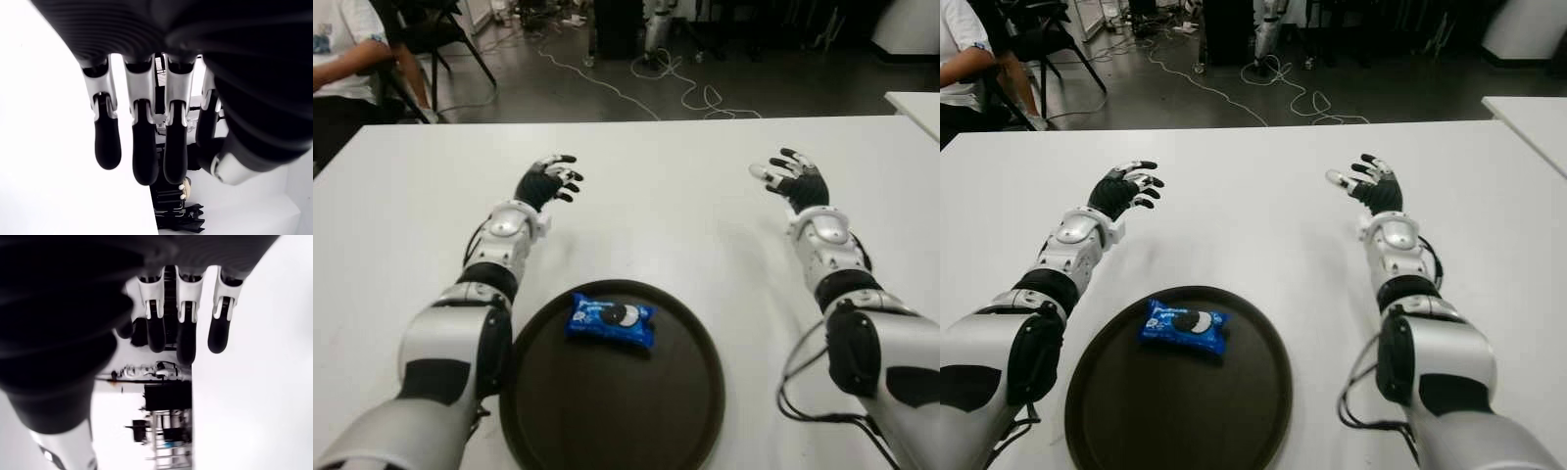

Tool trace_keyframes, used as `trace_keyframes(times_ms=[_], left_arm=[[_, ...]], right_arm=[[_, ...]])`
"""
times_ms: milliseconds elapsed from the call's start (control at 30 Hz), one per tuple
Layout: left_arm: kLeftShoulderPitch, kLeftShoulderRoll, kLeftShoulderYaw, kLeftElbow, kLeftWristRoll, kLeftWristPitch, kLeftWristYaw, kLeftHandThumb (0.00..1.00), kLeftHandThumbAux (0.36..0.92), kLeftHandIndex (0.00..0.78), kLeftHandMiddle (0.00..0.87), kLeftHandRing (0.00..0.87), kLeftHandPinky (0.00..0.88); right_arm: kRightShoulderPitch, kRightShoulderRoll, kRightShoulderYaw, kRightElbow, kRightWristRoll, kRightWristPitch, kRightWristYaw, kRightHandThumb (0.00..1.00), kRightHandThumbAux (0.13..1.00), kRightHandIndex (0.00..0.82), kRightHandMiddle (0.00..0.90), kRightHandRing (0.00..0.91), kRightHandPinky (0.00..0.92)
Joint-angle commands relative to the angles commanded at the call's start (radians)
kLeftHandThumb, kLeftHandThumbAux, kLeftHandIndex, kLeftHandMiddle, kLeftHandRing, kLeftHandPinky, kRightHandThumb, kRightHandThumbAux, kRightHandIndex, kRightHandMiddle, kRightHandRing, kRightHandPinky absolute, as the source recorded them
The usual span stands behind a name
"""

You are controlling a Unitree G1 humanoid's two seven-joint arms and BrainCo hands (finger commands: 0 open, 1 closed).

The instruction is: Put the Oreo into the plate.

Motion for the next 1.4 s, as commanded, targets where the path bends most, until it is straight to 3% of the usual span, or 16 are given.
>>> trace_keyframes(times_ms=[233,533,800,1200,1400], left_arm=[[0.001,0.001,-0.001,-0.001,0.001,-0.007,-0.010,0.056,0.640,0.279,0.466,0.490,0.489],[0.001,-0.003,0.010,-0.002,-0.009,-0.008,-0.002,0.084,0.648,0.259,0.436,0.478,0.495],[0.003,-0.005,0.019,-0.002,-0.020,-0.006,0.007,0.123,0.628,0.217,0.344,0.379,0.420],[0.000,-0.011,0.037,-0.002,-0.038,0.000,0.001,0.149,0.648,0.158,0.243,0.275,0.338],[-0.002,-0.015,0.046,-0.003,-0.043,0.001,0.000,0.137,0.666,0.119,0.190,0.235,0.323]], right_arm=[[-0.001,-0.001,-0.010,-0.002,0.000,0.001,-0.015,0.000,0.833,0.197,0.260,0.290,0.343],[0.018,-0.002,0.042,0.001,-0.066,-0.027,-0.063,0.000,0.819,0.192,0.256,0.283,0.322],[0.023,0.002,0.053,0.004,-0.080,-0.031,-0.074,0.000,0.817,0.207,0.261,0.277,0.303],[0.031,0.001,0.073,0.007,-0.091,-0.044,-0.080,0.000,0.826,0.197,0.260,0.285,0.329],[0.034,-0.002,0.087,0.011,-0.108,-0.040,-0.096,0.000,0.824,0.193,0.251,0.266,0.292]])
